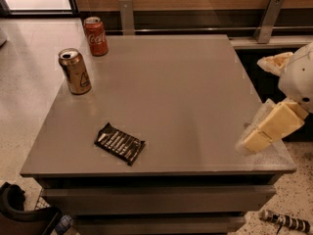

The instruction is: Move rxbar chocolate near coke can

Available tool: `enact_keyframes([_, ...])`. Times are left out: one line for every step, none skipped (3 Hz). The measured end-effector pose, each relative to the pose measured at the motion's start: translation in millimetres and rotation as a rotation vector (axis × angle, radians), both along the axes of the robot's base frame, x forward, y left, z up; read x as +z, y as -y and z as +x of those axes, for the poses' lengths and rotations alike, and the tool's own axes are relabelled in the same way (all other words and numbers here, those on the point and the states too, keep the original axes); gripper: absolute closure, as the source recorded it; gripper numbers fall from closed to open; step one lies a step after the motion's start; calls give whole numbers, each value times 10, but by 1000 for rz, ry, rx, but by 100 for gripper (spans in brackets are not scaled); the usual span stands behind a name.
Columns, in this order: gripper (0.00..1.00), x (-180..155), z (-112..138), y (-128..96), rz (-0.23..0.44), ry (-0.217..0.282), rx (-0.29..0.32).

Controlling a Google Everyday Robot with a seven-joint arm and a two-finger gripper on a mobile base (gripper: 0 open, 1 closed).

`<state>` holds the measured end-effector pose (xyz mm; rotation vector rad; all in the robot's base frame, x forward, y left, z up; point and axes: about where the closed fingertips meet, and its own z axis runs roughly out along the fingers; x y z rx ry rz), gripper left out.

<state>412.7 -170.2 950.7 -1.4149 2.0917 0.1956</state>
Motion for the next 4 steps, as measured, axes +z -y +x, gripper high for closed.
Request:
enact_keyframes([0, -153, -70, -185, 160, 64, -66])
enact_keyframes([0, -279, -18, -357, 264, 152, -98])
enact_keyframes([0, -335, 89, -568, 354, 255, -105])
enact_keyframes([0, -184, 120, -765, 432, 308, -93])
